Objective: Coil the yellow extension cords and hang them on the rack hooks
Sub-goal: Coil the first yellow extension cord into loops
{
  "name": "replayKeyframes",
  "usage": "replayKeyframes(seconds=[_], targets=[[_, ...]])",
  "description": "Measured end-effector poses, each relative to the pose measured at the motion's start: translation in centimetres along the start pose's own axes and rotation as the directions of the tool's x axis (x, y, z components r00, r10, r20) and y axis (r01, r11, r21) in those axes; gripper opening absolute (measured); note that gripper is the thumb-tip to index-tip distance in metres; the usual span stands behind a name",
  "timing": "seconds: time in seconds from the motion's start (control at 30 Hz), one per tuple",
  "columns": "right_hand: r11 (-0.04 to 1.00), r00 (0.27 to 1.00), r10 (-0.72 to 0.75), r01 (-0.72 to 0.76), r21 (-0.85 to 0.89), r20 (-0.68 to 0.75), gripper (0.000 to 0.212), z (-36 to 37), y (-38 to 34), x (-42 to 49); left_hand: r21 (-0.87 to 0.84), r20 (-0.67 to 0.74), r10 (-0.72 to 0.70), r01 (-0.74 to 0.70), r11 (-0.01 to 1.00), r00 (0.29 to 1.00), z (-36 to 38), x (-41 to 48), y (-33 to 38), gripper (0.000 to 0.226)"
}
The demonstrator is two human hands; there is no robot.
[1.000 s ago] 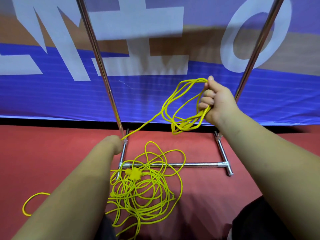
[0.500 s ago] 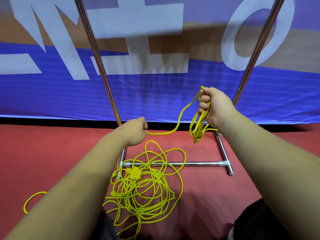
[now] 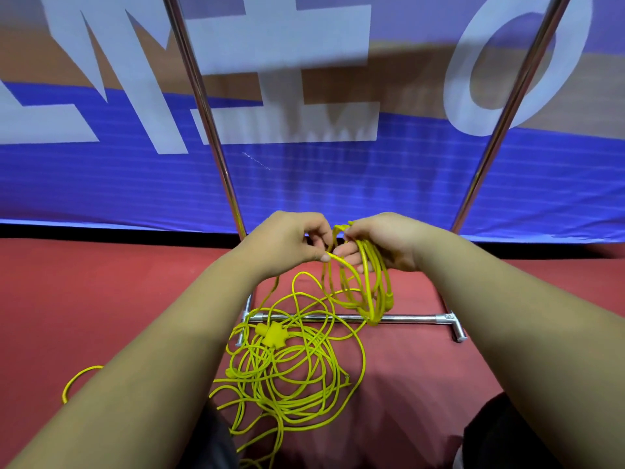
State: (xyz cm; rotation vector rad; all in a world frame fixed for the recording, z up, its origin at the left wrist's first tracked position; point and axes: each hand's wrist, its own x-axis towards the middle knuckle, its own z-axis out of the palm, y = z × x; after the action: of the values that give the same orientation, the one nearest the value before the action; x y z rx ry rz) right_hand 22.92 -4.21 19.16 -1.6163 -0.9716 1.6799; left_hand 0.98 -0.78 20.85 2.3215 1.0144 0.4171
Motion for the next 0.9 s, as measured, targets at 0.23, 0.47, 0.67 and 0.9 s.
replayKeyframes(seconds=[0.23, 0.47, 0.67, 0.9], targets=[[0.994, 0.992, -0.061, 0.07, -0.08, 0.11, 0.013, 1.0, 0.1, -0.4, 0.008, -0.065, -0.13, 0.131, 0.991, 0.989, 0.2, -0.2, -1.6, 0.035], [0.992, 0.991, -0.099, 0.105, -0.063, 0.09, 0.009, -0.1, -0.7, -0.7, 0.089, 0.356, -0.315, 0.303, 0.949, 0.88, 0.5, -2.0, -9.3, 0.015], [0.999, 0.992, 0.017, -0.011, -0.046, 0.128, 0.018, -0.7, -0.2, -1.4, -0.156, 0.067, -0.231, 0.239, 0.958, 0.971, -0.9, -1.1, -7.2, 0.014], [0.999, 0.982, 0.006, -0.015, 0.046, 0.188, 0.028, 0.1, -0.5, -1.0, 0.157, 0.042, 0.139, -0.144, 0.977, 0.989, -0.9, 0.6, -2.1, 0.031]])
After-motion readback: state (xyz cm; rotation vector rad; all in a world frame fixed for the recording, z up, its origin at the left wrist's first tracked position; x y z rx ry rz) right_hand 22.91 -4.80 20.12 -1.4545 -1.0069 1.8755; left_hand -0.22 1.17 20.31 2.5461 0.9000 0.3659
